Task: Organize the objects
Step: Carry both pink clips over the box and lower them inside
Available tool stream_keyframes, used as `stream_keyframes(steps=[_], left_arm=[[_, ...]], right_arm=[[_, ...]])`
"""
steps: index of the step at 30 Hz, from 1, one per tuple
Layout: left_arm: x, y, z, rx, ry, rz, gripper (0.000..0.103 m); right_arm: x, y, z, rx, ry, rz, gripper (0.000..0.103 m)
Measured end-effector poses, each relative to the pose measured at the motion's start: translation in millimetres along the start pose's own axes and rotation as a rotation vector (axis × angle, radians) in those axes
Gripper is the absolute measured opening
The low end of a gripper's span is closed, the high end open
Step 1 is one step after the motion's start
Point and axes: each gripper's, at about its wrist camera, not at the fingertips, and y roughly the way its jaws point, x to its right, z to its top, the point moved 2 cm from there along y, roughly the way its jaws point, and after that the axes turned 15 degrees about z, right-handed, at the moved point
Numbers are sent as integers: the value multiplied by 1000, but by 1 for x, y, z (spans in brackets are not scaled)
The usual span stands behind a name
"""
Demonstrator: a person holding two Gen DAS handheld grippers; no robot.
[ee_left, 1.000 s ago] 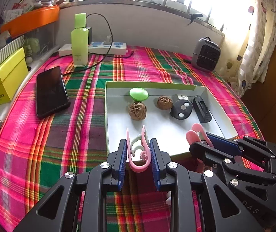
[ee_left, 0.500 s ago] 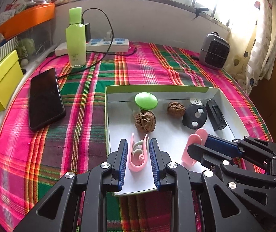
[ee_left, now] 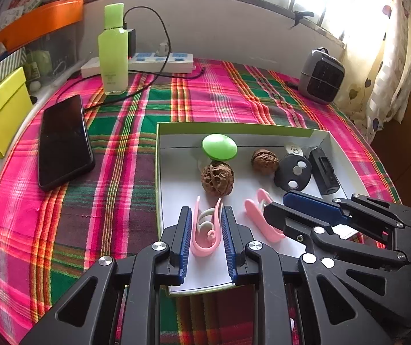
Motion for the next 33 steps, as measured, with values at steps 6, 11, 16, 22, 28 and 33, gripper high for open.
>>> stream_keyframes(steps=[6, 11, 16, 22, 28, 33], left_arm=[[-3, -2, 0, 7, -6, 0, 19], [-5, -5, -1, 15, -12, 1, 20], [-8, -10, -3, 28, -18, 23, 22], [-9, -14, -6, 32, -18, 23, 23], [-13, -16, -8, 35, -25, 17, 23], [-14, -18, -9, 35, -31, 9, 24]], right_arm=[[2, 3, 0, -8, 3, -1, 24], [2, -1, -2, -7, 17, 12, 24], [6, -2, -4, -24, 56, 46, 24], [0, 4, -5, -47, 80, 98, 24], [-1, 11, -6, -60, 99, 118, 24], [-1, 12, -6, -64, 111, 134, 24]])
